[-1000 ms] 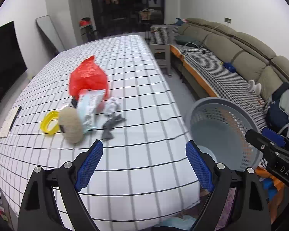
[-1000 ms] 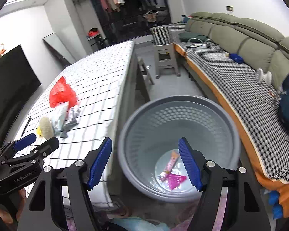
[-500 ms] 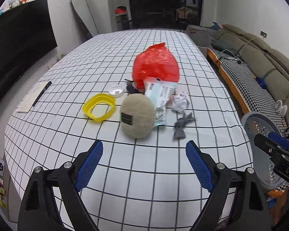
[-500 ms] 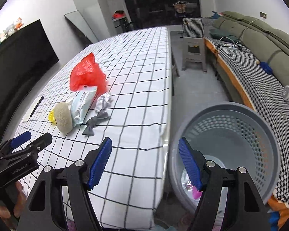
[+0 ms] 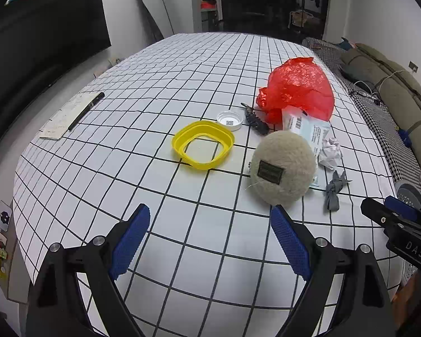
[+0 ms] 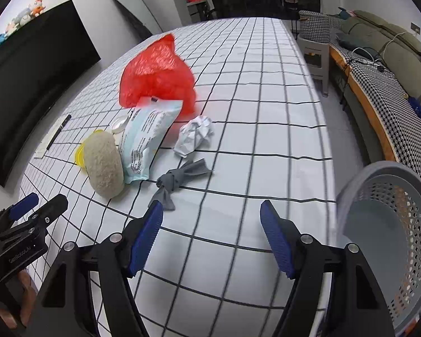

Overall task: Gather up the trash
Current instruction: 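Grasp the grey cloth with the right gripper while the left gripper grasps the beige ball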

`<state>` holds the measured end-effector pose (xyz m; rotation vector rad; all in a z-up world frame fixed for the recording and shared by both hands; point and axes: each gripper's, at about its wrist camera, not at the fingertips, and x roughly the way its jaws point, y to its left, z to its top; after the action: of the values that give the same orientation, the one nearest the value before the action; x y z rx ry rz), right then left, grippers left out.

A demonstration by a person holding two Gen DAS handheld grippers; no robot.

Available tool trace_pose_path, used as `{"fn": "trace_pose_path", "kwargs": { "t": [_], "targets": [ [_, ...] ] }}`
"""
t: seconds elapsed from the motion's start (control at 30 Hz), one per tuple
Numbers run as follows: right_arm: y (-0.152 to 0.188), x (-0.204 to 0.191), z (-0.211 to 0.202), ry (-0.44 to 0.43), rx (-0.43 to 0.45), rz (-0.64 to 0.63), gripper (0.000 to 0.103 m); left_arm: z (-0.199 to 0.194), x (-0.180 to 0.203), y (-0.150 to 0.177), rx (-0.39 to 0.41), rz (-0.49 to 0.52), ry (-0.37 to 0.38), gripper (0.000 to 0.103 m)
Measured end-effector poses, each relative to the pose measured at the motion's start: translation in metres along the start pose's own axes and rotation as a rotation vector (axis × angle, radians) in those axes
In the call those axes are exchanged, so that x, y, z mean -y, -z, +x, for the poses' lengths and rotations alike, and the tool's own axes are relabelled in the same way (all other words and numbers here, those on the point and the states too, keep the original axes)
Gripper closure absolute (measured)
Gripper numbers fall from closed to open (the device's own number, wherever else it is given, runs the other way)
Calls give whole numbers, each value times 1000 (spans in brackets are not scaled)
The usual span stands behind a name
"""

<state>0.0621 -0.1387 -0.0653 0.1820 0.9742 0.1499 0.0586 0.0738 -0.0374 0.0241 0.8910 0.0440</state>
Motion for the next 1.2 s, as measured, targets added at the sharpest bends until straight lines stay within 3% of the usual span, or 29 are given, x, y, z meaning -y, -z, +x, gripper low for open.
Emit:
{"fn": "trace_pose_path", "kwargs": {
  "t": [0.67,0.83,1.1,1.2],
  "targets": [
    [-15,-44,43,101,-36,-72,35,24,-25,-1,-32,-31,20,17],
    [-14,-50,47,134,-31,-98,43,25,-27,0,-33,-37,28,17],
    [-11,-59,45,138,-12,-140,79,23,-24,0,-33,-36,37,17],
    [-9,-58,42,122,-4,-138,80,21,-20,-1,-32,-31,42,17]
  ]
}}
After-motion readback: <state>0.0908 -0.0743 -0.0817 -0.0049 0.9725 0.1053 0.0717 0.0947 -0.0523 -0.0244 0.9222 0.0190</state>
